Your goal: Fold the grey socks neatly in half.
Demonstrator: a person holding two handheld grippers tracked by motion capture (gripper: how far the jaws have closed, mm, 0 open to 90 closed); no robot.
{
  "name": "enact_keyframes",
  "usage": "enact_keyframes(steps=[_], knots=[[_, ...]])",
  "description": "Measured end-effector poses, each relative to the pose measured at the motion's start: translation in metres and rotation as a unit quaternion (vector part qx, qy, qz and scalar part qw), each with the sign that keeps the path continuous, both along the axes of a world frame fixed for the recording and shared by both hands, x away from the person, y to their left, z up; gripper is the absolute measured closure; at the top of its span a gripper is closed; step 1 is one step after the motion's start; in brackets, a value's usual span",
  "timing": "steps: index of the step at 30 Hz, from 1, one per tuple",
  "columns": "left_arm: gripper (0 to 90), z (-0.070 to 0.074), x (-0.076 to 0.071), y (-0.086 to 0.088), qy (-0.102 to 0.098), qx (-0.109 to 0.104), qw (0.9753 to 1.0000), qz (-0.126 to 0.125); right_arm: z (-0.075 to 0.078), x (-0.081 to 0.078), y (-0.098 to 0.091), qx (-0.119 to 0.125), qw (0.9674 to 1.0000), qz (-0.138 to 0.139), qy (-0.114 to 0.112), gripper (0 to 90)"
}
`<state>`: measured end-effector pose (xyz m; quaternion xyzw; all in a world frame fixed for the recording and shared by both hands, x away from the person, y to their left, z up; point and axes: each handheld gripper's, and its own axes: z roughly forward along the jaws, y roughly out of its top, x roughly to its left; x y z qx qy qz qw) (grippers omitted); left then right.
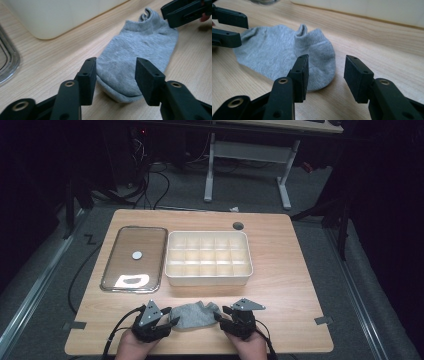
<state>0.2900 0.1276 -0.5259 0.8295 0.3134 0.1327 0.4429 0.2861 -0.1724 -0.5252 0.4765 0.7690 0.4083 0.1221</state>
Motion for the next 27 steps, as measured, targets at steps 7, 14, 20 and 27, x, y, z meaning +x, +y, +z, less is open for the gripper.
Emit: enact_keyframes(steps=[7, 14, 20, 27], knots=[[59.0, -0.001, -0.002, -0.005, 0.002, 0.012, 0.9999, -0.011, -0.003, 0.002, 0.004, -0.001, 0.9999, 0.006, 0.009, 55.5], [61.3, -0.003, -0.003, -0.008, 0.001, 0.024, 0.9996, -0.017, 0.000, 0.001, 0.007, 0.011, 0.9999, 0.010, -0.001, 55.2], [62.2, -0.006, -0.002, -0.008, 0.004, 0.037, 0.9992, -0.017, -0.006, 0.001, 0.014, -0.012, 0.9997, 0.016, 0.011, 54.6], [62.9, -0.007, -0.004, -0.007, 0.002, 0.040, 0.9991, -0.013, -0.007, -0.003, 0.015, -0.024, 0.9995, 0.019, 0.000, 63.8]])
